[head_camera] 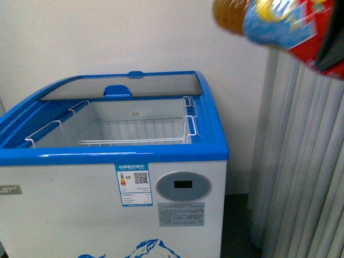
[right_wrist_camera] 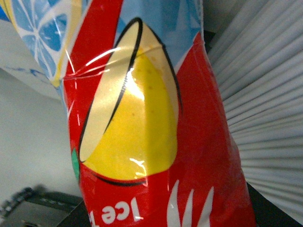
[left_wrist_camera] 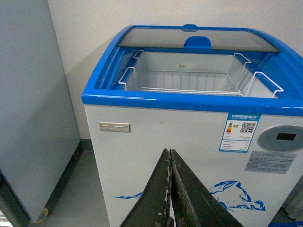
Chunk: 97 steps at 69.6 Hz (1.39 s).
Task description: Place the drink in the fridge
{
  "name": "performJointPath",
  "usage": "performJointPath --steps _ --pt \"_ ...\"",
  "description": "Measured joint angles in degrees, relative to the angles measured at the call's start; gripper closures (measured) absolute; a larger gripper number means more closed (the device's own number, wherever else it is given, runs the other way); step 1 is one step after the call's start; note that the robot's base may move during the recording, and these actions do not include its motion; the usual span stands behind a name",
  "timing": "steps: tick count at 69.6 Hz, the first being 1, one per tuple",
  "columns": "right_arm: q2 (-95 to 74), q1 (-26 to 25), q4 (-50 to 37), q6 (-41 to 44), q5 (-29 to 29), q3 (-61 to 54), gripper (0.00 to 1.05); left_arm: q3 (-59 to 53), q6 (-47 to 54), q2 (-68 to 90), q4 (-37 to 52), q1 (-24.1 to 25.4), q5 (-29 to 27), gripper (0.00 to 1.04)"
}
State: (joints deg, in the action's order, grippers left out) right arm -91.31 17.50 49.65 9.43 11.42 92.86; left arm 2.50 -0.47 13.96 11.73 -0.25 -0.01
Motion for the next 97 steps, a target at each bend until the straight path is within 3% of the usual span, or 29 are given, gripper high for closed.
performJointPath --steps 18,23,41,47,69,87,97 --pt "-28.2 3.9 4.3 15.2 9.6 27.5 0.63 -1.7 0.1 -4.0 -1.7 0.0 0.0 1.02" --pt "-34.2 4.7 4.9 19.4 12.5 34.3 0.63 -1.7 0.2 -11.8 -10.9 0.0 0.0 1.02" --pt "-40.5 5.0 1.4 25.2 14.5 37.5 0.63 -1.7 0.2 -13.6 -11.6 0.0 0.0 1.02" --pt "-40.4 5.3 -1.0 26.2 14.5 35.2 0.58 -1.7 0.2 -13.6 -11.6 0.0 0.0 1.02" --pt "-32.7 6.4 -7.3 20.0 9.3 23.8 0.06 -1.7 0.2 -13.6 -11.6 0.0 0.0 1.02" --pt "-7.5 1.0 -13.5 5.7 0.5 -2.0 0.08 -1.7 0.2 -13.6 -11.6 0.0 0.0 1.02" --pt "10.5 -4.3 -8.6 -7.1 -3.0 -16.4 0.08 -1.7 0.2 -13.6 -11.6 0.0 0.0 1.02"
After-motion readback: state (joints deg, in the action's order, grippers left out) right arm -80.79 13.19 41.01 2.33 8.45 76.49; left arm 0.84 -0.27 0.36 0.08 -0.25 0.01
